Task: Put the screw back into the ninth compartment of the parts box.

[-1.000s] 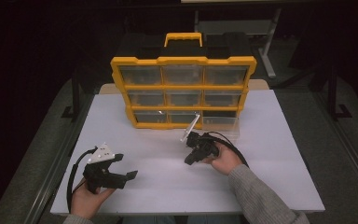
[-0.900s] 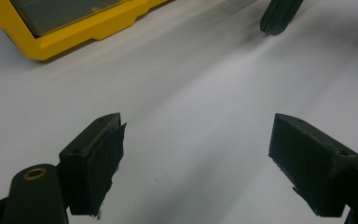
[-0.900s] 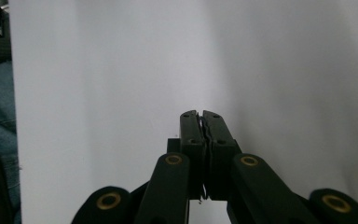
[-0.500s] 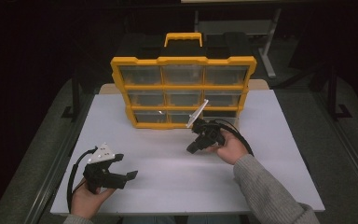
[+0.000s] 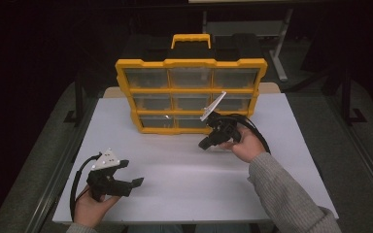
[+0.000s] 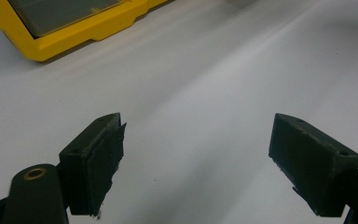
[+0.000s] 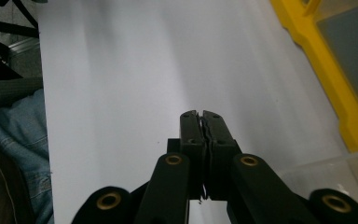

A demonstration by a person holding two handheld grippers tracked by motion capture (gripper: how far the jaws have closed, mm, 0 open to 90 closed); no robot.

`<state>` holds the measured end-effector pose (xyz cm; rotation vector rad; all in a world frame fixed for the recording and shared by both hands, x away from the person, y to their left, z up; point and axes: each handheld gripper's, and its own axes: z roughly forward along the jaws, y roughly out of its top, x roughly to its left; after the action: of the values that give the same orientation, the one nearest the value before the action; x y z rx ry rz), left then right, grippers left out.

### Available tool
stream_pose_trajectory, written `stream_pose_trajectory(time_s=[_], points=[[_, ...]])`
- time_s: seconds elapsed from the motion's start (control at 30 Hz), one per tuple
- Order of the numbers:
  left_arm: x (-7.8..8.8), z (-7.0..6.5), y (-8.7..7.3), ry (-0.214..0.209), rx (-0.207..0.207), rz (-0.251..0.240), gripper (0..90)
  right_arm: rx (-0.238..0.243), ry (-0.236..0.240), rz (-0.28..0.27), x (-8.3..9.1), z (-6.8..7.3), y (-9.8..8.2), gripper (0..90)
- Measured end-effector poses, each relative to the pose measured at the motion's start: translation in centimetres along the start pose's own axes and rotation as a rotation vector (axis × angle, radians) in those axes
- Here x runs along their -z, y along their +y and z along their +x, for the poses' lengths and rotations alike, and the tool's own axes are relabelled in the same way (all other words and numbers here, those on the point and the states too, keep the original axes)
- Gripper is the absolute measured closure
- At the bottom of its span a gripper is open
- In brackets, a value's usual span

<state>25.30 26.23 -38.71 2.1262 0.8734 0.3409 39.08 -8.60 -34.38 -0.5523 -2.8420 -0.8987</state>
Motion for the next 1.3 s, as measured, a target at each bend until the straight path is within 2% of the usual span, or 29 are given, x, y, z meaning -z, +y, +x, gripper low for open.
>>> stream_pose_trajectory(time_s=[0.3, 0.4, 0.63, 0.87, 0.97, 1.1, 1.2, 1.3], points=[[0.0, 0.1, 0.1, 0.001, -0.015, 0.007, 17.5, 0.006, -0.010, -0.024, 1.4, -0.5, 0.4, 87.1], [-0.1, 0.0, 0.0, 0.001, 0.004, -0.008, 17.5, 0.005, -0.017, -0.025, 1.8, -0.8, 0.5, 87.1], [0.0, 0.0, 0.0, 0.001, -0.002, -0.003, 17.5, -0.006, -0.029, -0.034, 2.7, -1.3, 0.4, 87.1], [-0.1, 0.0, 0.0, -0.001, 0.008, -0.010, 17.5, -0.030, -0.053, -0.051, 4.1, -2.1, 0.0, 87.2], [0.0, 0.0, 0.0, 0.000, -0.005, 0.001, 17.5, -0.043, -0.063, -0.056, 4.7, -2.4, -0.2, 87.1], [-0.1, 0.0, 0.0, -0.002, -0.007, 0.003, 17.5, -0.030, -0.084, -0.076, 5.4, -3.0, -0.7, 87.1], [-0.1, 0.0, 0.0, -0.004, -0.008, 0.004, 17.5, -0.074, -0.095, -0.072, 5.9, -3.2, -1.1, 87.1], [-0.1, 0.0, 0.1, -0.002, -0.009, 0.003, 17.5, -0.092, -0.111, -0.071, 6.1, -3.6, -1.7, 87.1]])
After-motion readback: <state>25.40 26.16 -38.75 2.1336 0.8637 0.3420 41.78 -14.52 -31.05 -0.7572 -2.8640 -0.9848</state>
